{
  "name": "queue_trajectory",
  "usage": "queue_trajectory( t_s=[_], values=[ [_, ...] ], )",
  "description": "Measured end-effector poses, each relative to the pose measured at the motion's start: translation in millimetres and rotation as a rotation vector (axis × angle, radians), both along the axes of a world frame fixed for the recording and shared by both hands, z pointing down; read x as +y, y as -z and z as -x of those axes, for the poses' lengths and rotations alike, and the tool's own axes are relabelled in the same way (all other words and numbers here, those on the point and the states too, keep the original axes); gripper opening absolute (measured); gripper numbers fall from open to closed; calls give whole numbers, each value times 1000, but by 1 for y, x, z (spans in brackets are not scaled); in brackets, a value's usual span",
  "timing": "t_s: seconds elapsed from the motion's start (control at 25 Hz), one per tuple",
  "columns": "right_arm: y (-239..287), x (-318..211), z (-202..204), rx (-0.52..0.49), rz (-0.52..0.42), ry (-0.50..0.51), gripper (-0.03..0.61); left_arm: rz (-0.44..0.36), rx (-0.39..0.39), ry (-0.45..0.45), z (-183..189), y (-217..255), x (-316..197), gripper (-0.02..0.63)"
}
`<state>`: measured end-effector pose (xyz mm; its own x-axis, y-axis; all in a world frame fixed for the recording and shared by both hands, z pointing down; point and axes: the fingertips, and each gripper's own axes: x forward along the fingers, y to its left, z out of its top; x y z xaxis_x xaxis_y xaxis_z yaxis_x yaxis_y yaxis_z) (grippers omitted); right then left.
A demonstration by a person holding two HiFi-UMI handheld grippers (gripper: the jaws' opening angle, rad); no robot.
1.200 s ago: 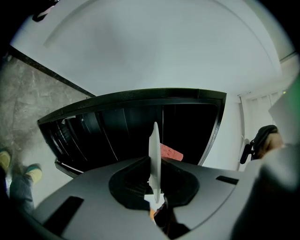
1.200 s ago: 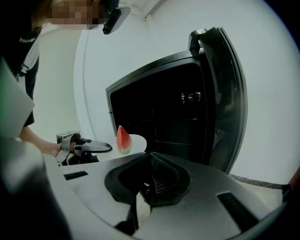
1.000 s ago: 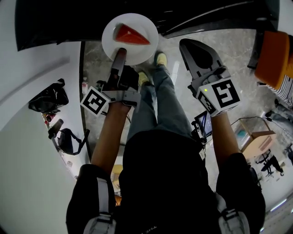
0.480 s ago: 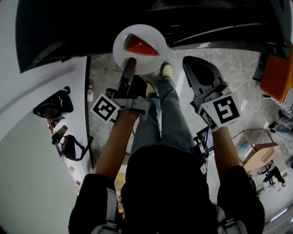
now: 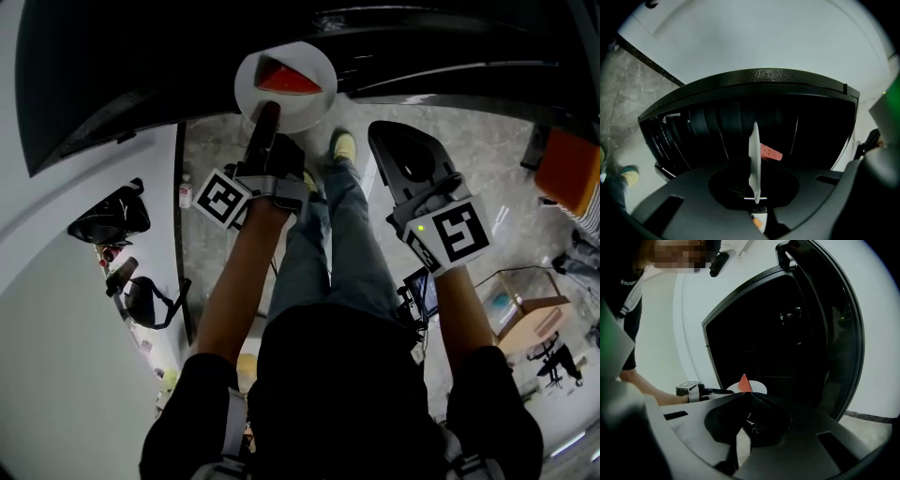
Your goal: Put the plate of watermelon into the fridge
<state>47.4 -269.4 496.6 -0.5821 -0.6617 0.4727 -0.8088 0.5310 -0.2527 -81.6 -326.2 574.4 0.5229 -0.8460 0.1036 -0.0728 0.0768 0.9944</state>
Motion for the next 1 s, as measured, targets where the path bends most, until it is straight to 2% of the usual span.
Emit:
queue_trajectory(
  t_s=[0.16, 0.36, 0.76, 1.0],
  values=[
    [-3, 0, 0, -7, 7, 1, 11, -11, -37, 36, 1, -14, -11, 29],
    [-4, 3, 3, -6, 12, 15, 12, 21, -55, 68, 6, -35, -20, 29],
    [-5, 5, 6, -12, 17, 21, 12, 70, -16, 118, 10, -55, -32, 29],
    [-1, 5, 2, -13, 12, 22, 11, 59, -26, 131, 8, -58, -43, 28]
  ],
)
